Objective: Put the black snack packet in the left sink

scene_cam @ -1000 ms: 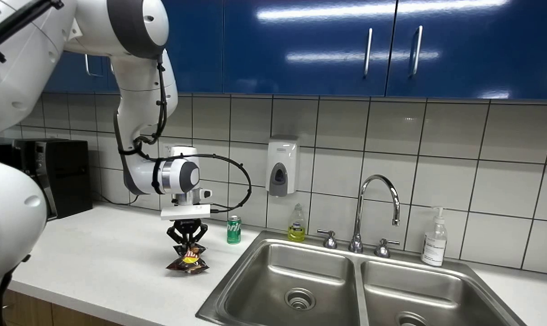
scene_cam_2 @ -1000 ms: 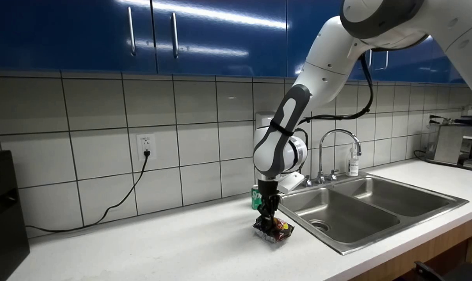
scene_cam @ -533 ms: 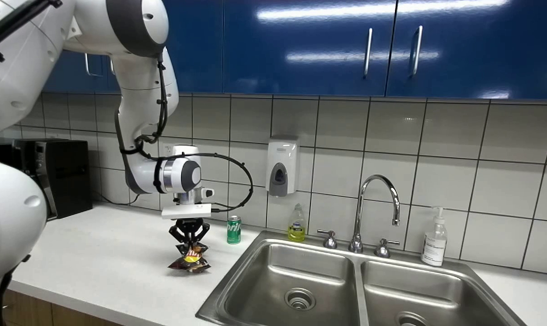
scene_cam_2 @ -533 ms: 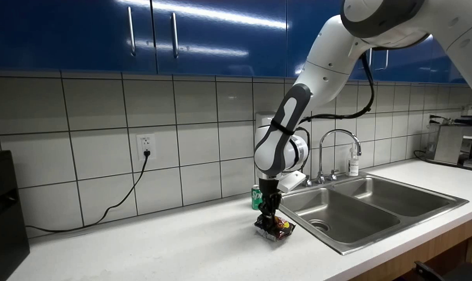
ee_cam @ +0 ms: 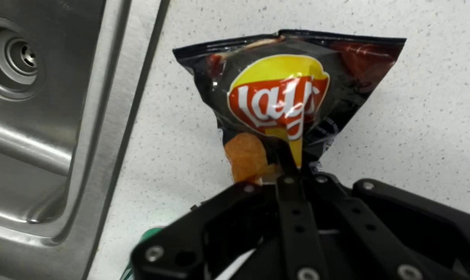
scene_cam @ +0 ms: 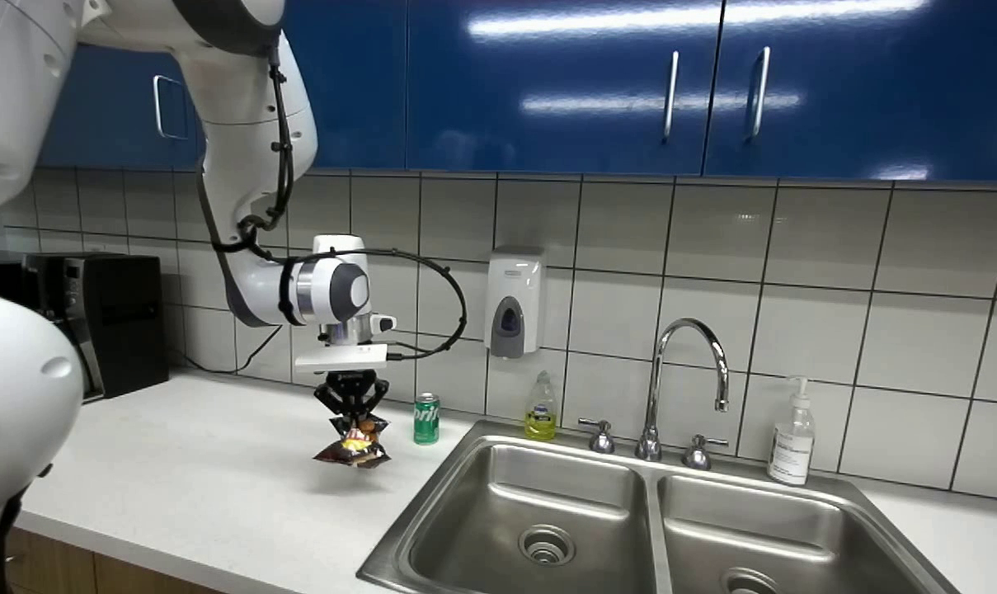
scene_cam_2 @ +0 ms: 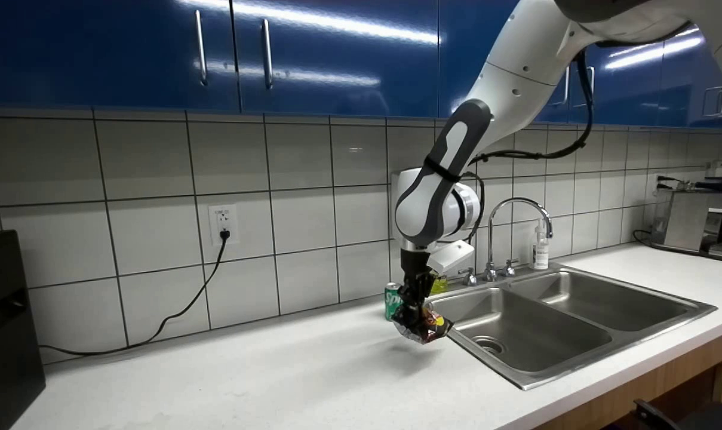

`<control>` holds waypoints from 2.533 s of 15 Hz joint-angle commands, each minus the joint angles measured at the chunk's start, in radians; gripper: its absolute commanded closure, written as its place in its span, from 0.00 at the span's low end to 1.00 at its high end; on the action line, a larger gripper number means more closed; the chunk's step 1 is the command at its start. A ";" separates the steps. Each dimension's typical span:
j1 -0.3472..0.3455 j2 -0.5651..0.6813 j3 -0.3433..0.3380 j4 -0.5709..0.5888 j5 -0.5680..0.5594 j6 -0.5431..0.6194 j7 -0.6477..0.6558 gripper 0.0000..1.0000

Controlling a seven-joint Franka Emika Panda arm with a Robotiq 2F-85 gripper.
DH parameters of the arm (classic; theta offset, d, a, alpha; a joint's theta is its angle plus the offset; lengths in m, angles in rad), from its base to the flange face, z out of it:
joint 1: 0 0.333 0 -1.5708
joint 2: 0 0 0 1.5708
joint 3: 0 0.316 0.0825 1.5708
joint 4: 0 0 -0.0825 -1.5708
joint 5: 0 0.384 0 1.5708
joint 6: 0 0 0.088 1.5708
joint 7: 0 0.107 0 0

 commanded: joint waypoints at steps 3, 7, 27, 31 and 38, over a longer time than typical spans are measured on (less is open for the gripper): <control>-0.052 -0.130 0.004 -0.096 0.058 -0.012 0.026 1.00; -0.102 -0.176 -0.017 -0.132 0.136 -0.012 0.030 1.00; -0.359 -0.013 -0.190 0.059 0.255 -0.027 -0.021 1.00; -0.408 0.125 -0.176 0.185 0.265 -0.035 -0.021 1.00; -0.443 0.323 -0.153 0.320 0.250 -0.039 -0.008 1.00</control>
